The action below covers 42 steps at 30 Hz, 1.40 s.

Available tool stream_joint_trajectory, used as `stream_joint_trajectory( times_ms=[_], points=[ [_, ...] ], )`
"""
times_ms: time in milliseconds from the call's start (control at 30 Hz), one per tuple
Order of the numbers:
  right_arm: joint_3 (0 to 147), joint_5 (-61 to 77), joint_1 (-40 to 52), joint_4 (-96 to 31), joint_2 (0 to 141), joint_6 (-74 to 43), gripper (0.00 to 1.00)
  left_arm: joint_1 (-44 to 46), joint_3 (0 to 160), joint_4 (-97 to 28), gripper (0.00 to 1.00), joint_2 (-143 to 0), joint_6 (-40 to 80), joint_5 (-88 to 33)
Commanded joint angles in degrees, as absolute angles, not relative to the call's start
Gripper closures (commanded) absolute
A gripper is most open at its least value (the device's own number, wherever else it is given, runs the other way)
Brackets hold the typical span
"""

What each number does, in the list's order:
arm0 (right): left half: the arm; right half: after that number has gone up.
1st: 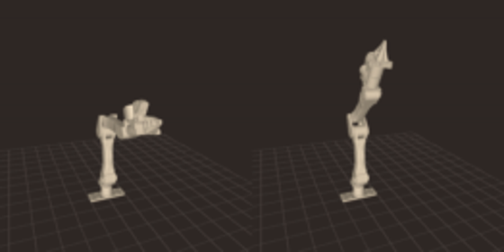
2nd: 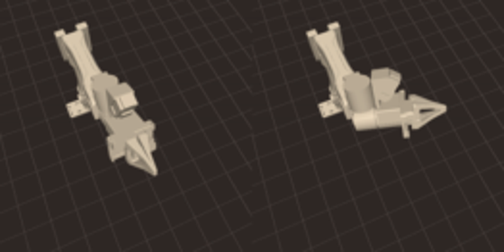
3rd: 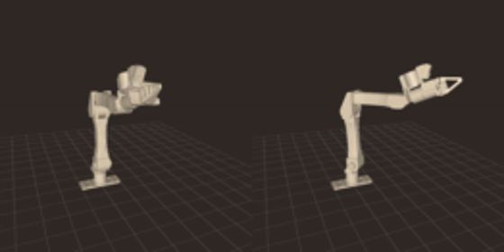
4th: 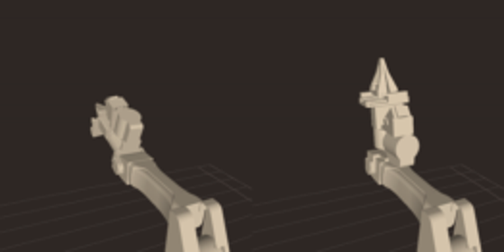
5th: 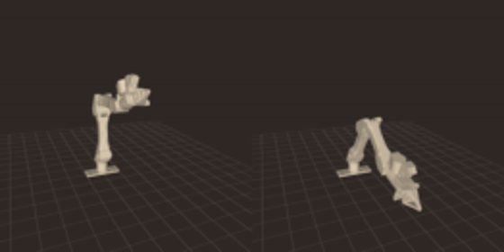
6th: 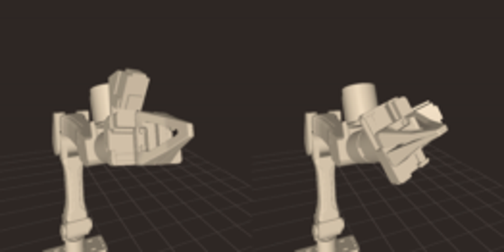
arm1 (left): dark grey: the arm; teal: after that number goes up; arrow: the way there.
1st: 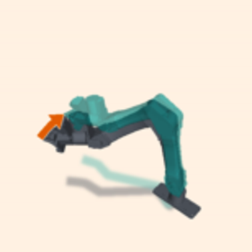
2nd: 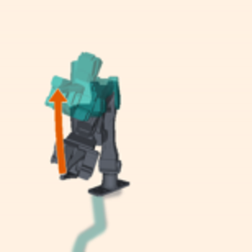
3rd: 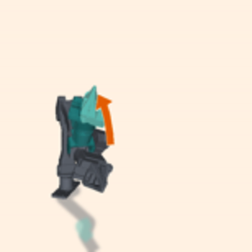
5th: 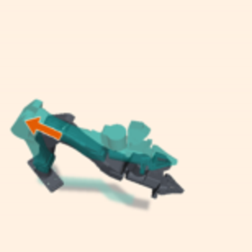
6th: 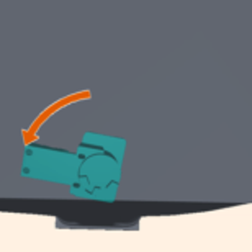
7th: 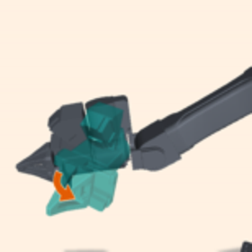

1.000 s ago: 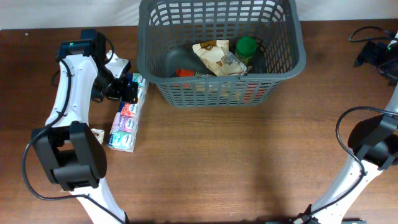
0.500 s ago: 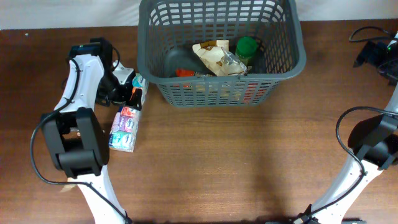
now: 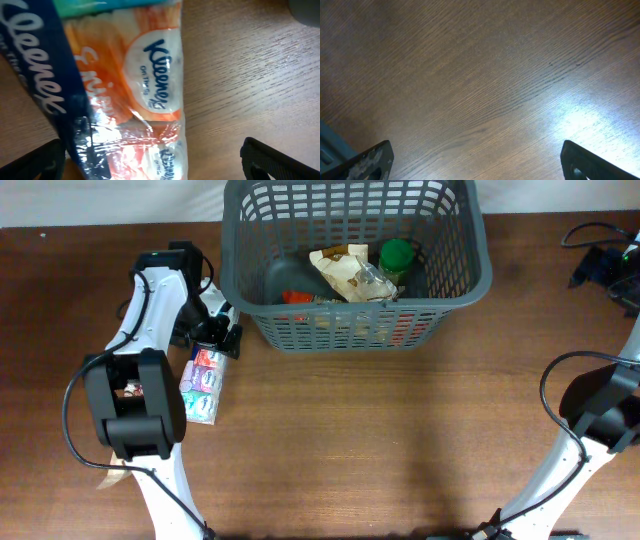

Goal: Pack container
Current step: 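Lower the left gripper onto the Kleenex tissue pack and close on it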

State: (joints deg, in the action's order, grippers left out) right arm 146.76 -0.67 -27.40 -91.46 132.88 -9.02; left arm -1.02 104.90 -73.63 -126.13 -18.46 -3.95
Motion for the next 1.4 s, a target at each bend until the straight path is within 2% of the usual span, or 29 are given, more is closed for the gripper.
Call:
stream_joint_trajectory(
  times_ms=[0, 1367],
  points=[
    [146.5, -1.6, -27.4, -91.5, 132.6, -9.3, 0.01, -1.8, 105.0, -73.0, 0.01, -126.8, -18.1, -3.2],
    [146.5, -1.6, -27.4, -91.5, 132.6, -9.3, 0.01, -2.2, 104.9, -69.9, 0.01, -131.5, -18.1, -3.7]
  ],
)
